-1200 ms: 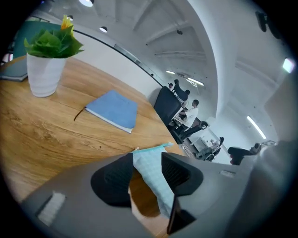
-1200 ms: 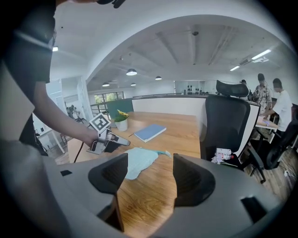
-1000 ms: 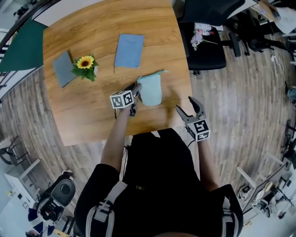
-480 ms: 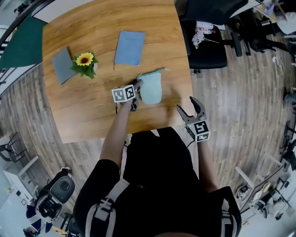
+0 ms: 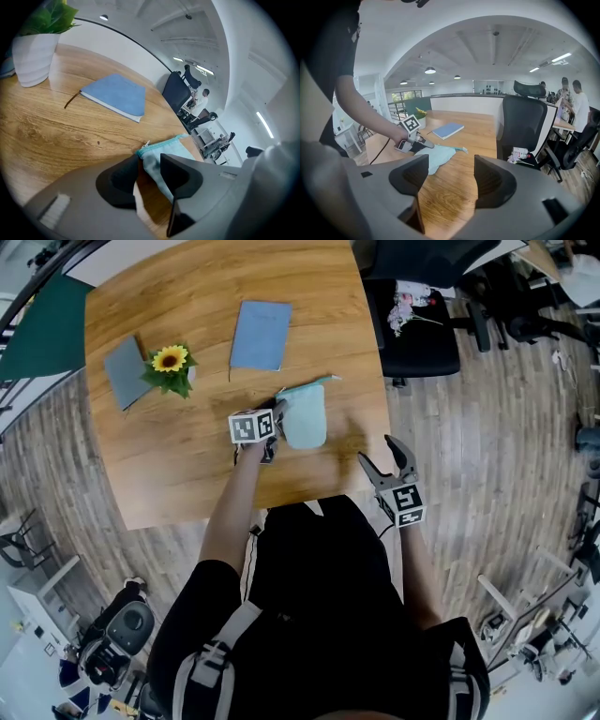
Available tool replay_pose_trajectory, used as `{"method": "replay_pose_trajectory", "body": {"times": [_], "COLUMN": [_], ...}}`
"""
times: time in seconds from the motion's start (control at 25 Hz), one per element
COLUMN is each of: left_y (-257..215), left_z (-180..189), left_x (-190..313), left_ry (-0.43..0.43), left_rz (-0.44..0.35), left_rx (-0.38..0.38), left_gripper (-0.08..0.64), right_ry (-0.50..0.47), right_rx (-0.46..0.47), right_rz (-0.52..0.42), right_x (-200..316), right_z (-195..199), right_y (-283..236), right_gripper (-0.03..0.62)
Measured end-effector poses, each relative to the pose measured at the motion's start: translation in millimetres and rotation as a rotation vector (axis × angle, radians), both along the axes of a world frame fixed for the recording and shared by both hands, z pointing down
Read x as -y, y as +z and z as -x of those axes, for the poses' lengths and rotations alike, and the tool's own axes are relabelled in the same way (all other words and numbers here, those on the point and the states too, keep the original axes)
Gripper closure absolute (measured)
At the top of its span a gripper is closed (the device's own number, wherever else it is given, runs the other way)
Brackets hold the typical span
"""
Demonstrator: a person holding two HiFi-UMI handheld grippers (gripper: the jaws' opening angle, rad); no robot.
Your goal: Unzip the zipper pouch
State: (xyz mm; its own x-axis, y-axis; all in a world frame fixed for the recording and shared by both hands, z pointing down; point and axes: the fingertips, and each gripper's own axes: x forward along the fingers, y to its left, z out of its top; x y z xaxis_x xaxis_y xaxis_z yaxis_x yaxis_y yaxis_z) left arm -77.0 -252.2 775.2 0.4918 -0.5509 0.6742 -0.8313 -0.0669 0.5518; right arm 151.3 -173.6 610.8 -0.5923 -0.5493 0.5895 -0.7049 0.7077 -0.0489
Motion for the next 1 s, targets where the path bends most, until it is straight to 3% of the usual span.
{"method": "replay_pose_trajectory", "body": {"times": [0.16, 0.36, 0.52, 0.84, 1.0], "left_y": [2, 8, 8, 7, -8], "left_z": [0, -4, -5, -1, -4], "left_x": [1, 3, 4, 2, 1], "left_ry": [0.017, -0.02, -0.041, -0.075, -0.089], "left_rz": [0.006, 0.01, 0.02, 0.013, -0.06], "left_rx": [0.131, 0.312, 0.409, 0.357, 0.31], "left_gripper": [0.409, 0.399, 0.422, 0.523, 0.54], "right_ry": [-0.005, -0.025, -0.039, -0.033, -0.038], "right_rx": [-0.002, 0.003, -0.002, -0.004, 0.008], "right_rz": [0.004, 0.003, -0.001, 0.001, -0.007], "right_x": [-1, -1, -2, 2, 8], "right_z": [2, 11, 9, -7, -5], "right_y": [3, 6, 4, 6, 4], "right_gripper": [0.298, 0.298, 0.298, 0.298, 0.298]}}
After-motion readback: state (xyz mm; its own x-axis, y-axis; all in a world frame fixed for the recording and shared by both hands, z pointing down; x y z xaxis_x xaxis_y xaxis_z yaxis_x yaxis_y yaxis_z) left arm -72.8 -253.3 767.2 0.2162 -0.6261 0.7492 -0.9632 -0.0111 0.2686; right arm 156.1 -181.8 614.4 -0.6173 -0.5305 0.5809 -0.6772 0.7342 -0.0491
